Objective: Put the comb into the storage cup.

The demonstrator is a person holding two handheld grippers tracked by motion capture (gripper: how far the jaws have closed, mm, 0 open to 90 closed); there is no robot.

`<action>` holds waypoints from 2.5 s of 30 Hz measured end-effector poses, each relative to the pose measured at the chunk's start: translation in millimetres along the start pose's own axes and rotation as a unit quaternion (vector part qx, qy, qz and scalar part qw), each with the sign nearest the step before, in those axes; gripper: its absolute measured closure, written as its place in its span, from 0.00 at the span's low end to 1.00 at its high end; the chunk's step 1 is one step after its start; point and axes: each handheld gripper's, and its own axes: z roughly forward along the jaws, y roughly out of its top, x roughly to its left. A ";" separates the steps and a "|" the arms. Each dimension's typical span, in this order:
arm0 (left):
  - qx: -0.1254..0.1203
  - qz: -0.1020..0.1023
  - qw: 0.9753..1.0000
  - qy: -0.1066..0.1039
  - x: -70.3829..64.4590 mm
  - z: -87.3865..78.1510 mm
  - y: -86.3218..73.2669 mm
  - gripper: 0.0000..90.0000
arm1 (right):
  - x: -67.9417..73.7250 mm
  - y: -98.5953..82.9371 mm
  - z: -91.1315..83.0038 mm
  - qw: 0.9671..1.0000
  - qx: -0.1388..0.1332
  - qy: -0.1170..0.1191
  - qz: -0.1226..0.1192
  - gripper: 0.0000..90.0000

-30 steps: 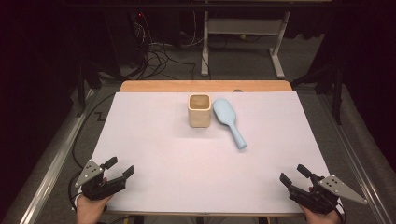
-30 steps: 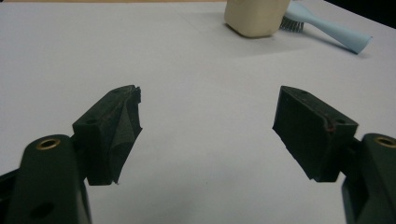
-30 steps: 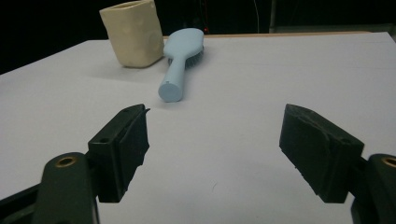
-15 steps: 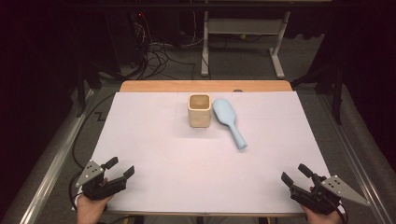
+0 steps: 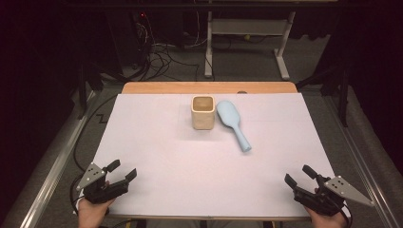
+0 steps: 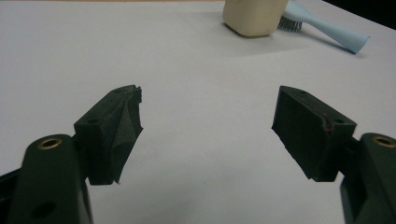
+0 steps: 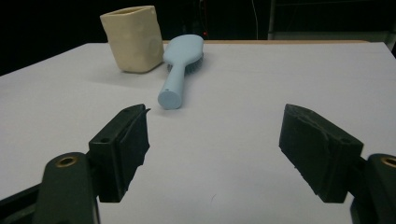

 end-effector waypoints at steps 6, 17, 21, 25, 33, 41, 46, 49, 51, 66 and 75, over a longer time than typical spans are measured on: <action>-0.001 -0.002 1.000 0.000 0.4 0.0 -0.1 0.27 | 3.4 3.7 4.5 1.000 0.001 0.002 -0.006 0.26; -0.002 -0.004 1.000 0.001 1.0 -0.2 -0.1 0.27 | 6.7 11.4 15.8 1.000 0.002 0.016 -0.004 0.25; -0.002 -0.004 1.000 0.002 1.0 -0.4 -0.2 0.27 | 9.6 14.0 21.4 1.000 0.005 0.020 -0.009 0.25; -0.004 -0.006 1.000 0.003 1.5 -0.9 -0.2 0.27 | 13.5 16.0 28.5 0.999 0.007 0.024 -0.022 0.25; -0.003 -0.003 1.000 0.002 1.0 -1.1 -0.2 0.27 | 19.1 20.8 39.3 0.999 0.008 0.041 -0.017 0.23; -0.002 -0.002 1.000 0.003 0.7 -1.0 -0.4 0.26 | 23.4 25.2 48.2 0.998 0.006 0.055 -0.003 0.23; 0.000 -0.001 1.000 0.002 0.2 -0.8 -0.4 0.26 | 25.7 26.7 53.8 0.998 0.011 0.061 -0.004 0.23; 0.000 0.000 1.000 0.002 0.1 -0.7 -0.4 0.26 | 27.6 27.7 58.0 0.998 0.015 0.064 -0.005 0.23; 0.000 0.000 1.000 0.002 0.1 -0.8 -0.4 0.26 | 28.3 28.2 60.7 0.997 0.017 0.068 -0.006 0.23; -0.002 -0.003 1.000 0.001 0.2 -1.0 -0.5 0.26 | 33.9 32.7 79.3 0.996 0.011 0.091 -0.018 0.18; -0.003 -0.003 1.000 0.000 0.2 -1.1 -0.4 0.26 | 35.8 36.6 90.5 0.996 0.010 0.093 -0.007 0.17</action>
